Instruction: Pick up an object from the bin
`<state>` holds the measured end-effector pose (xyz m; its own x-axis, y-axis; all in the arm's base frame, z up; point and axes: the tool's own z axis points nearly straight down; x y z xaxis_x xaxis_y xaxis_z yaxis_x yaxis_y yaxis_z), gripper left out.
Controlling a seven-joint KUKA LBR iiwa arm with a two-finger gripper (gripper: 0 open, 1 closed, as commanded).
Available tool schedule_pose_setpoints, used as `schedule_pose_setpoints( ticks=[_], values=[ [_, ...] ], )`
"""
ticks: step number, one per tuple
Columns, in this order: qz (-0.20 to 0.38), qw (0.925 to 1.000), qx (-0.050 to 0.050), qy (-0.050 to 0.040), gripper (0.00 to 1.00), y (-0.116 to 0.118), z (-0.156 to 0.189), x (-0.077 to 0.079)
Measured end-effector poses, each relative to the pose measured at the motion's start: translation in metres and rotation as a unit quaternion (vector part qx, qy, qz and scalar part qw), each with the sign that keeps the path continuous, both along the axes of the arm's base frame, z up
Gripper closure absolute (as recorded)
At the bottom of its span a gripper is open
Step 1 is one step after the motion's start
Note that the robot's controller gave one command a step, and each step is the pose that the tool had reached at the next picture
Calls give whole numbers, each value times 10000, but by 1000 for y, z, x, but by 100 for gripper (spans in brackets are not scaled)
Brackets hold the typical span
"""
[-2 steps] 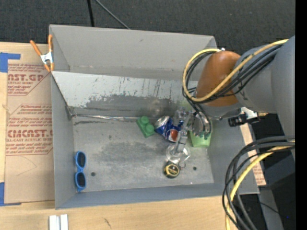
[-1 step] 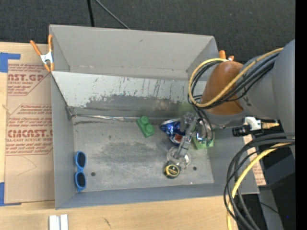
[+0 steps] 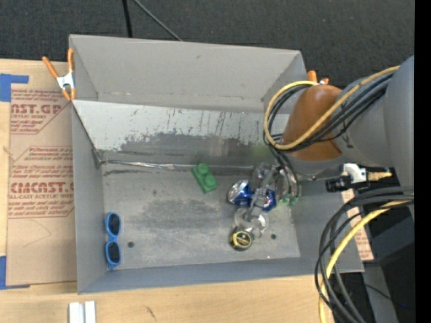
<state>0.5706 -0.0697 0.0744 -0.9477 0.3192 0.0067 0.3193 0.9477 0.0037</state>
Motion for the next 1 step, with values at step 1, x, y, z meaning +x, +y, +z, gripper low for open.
schedule_pose_setpoints(
  ticks=[1],
  values=[
    [-31, 10000, -37, -74, 100, -23, 131, -8]
  ],
)
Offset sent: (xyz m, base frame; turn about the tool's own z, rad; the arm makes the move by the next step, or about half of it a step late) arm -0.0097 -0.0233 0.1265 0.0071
